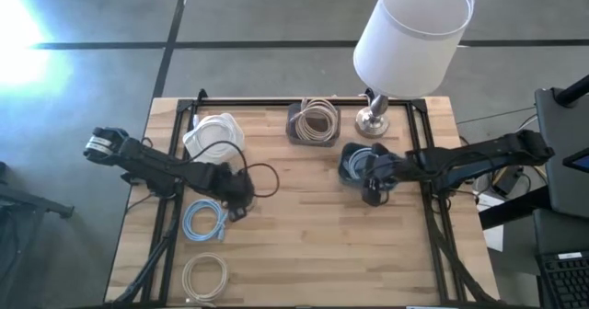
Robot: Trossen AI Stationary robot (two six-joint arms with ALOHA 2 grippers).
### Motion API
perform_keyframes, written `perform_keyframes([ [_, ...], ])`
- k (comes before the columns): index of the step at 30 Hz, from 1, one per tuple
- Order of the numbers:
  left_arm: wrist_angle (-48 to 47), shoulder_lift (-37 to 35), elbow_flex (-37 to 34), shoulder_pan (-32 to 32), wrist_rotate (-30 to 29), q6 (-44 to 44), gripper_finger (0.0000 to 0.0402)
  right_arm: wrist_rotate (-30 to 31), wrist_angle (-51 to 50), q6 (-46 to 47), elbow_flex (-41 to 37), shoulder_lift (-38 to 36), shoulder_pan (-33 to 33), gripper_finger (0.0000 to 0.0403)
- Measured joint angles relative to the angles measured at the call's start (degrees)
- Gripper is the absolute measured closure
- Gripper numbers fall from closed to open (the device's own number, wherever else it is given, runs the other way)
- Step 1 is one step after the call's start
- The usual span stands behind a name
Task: Pick & Place USB Port
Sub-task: Put the blue charger cable into the blue bin
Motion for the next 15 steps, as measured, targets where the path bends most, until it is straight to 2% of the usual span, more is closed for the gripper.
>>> perform_keyframes([
  [4,-12.61,0.0,-0.02,-1.03,7.43,-8.01,0.0224,0.0,0.4,-0.21,0.08,-0.5,0.0,0.0254],
  [7,-17.47,-0.02,-0.52,-2.22,11.29,-10.39,0.0232,0.0,0.43,0.12,0.1,-0.45,0.0,0.0256],
  [15,-16.49,0.37,-7.38,-4.31,10.68,-10.42,0.0251,0.02,0.41,0.97,0.14,-0.45,0.0,0.0269],
])
